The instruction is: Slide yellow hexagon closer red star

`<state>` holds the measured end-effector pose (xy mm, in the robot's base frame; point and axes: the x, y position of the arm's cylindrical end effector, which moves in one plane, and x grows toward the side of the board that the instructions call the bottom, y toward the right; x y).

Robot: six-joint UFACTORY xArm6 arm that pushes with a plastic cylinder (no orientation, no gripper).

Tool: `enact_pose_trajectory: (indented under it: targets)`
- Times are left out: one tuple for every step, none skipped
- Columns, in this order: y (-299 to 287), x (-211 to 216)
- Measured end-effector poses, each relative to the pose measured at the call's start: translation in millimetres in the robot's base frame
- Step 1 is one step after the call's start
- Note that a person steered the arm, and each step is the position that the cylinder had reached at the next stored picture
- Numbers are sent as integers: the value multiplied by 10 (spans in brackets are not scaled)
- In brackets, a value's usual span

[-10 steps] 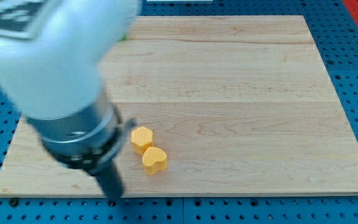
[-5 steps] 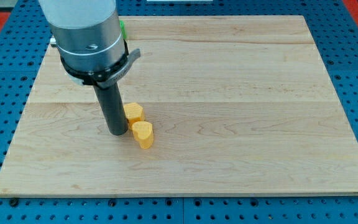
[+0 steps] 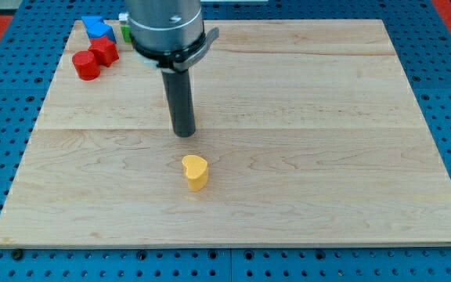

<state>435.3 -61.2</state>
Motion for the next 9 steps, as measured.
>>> enact_pose_trajectory:
  targets:
    - [-219,-604]
    - [-232,-884]
    - [451,-760]
    - [171,-1366]
    - [-657,-1422]
    - [-254,-974]
    - [-590,-877]
    - [-858,-981]
    - [-850,-1112]
